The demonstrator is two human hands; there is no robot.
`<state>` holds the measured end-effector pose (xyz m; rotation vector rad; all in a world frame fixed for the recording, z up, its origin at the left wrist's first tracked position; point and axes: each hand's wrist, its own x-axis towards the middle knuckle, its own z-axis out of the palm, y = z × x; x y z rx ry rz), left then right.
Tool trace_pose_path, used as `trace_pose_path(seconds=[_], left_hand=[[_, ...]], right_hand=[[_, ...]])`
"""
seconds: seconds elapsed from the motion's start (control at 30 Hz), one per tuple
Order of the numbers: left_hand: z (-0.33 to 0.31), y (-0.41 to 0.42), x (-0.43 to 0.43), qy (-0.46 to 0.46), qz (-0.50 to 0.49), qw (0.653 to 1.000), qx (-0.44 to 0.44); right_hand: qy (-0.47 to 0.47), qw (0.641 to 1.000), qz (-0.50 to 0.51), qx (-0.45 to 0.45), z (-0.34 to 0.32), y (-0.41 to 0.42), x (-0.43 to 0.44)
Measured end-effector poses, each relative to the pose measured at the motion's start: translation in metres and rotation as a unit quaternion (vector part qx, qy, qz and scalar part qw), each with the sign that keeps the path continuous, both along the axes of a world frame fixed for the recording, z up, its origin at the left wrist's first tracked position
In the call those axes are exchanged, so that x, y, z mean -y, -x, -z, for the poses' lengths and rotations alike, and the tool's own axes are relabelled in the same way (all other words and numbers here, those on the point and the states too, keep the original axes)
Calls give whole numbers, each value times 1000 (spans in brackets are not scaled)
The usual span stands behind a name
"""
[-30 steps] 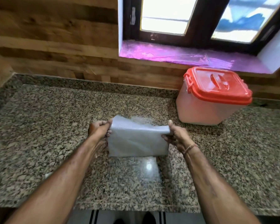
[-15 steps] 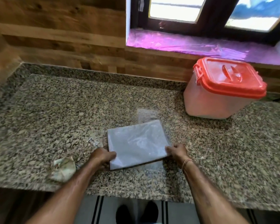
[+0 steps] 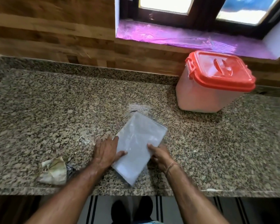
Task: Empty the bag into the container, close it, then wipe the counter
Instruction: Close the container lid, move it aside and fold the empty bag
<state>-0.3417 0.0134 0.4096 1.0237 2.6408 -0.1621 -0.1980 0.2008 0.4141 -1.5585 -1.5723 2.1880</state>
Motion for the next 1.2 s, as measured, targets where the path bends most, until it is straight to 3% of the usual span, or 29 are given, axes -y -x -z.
trace_pose_path(seconds=[0.13,0.27,0.43,0.57,0.67,0.77,0.9,1.03,1.13,1.2], left_hand=[[-2,-11,2,-62,-79,994,53],[-2,-15,6,-172,-199,954,143],[-2,-14,2,-190,-295,918,186],[-4,-4,-1,-277,-365,828,322],[-13,11,1,-300,-384,756,437],[-22,18,6,-284,-410,716,490],[-31,12,8,-349,-440,651,511],[-38,3,4,-396,-435,645,487],[-56,10,-8,-442,-402,699,393],[-70,20,-13,-473,-391,706,352]], right_hand=[[-100,984,-114,90,5,3,4],[-78,971,-197,109,-2,0,-3],[-22,986,-130,103,-10,1,-6],[72,994,-72,37,-25,5,-5],[93,989,-112,3,-39,5,-10],[83,988,-133,-9,-47,5,-18],[23,997,-68,4,-41,1,-17],[-16,999,-42,-2,-33,0,-11],[-52,997,-3,-56,-52,15,-16],[-65,992,12,-107,-70,26,-21]])
